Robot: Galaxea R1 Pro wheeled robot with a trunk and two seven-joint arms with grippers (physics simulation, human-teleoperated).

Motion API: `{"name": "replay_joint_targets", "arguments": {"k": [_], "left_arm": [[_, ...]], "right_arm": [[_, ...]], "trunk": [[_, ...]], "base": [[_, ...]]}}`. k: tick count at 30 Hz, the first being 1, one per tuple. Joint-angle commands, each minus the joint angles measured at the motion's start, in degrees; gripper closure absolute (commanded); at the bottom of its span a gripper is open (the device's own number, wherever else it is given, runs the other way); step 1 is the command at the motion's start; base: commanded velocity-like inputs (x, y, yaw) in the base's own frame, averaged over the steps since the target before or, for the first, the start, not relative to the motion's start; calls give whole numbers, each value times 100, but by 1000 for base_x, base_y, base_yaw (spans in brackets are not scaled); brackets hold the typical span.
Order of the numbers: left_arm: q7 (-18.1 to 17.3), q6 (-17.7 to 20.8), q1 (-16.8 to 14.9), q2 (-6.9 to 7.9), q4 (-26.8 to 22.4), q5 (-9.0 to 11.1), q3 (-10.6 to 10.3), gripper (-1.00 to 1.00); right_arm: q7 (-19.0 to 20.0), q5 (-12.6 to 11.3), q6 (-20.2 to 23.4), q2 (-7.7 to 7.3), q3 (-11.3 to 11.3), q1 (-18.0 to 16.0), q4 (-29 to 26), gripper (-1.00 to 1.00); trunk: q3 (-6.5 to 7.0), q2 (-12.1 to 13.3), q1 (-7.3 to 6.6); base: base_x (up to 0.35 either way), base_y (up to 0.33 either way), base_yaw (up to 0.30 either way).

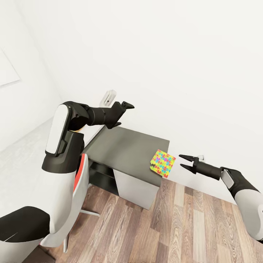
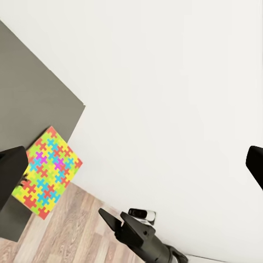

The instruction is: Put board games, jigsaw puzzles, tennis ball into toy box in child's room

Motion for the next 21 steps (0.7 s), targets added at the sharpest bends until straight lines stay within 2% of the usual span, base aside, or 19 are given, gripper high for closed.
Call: {"name": "replay_joint_targets", "arguments": {"k": [1,13,21], "left_arm": [[50,21,-38,-5,4,36,4,-100],[56,9,-289,-16,87,34,-1,-100],[62,7,-571,-19,437,54,-2,-100]], "right_arm": [[-1,-20,35,-2,-12,-11,29,-100],[-34,-86,43,5,-13,-33,113,-100],[-52,-106,168,18,-12,-38,135,-100]], "trunk": [[-18,-11,3],[-119,-11,3],[-192,-11,3]], "base": [[0,0,0],[0,0,0],[0,0,0]]}}
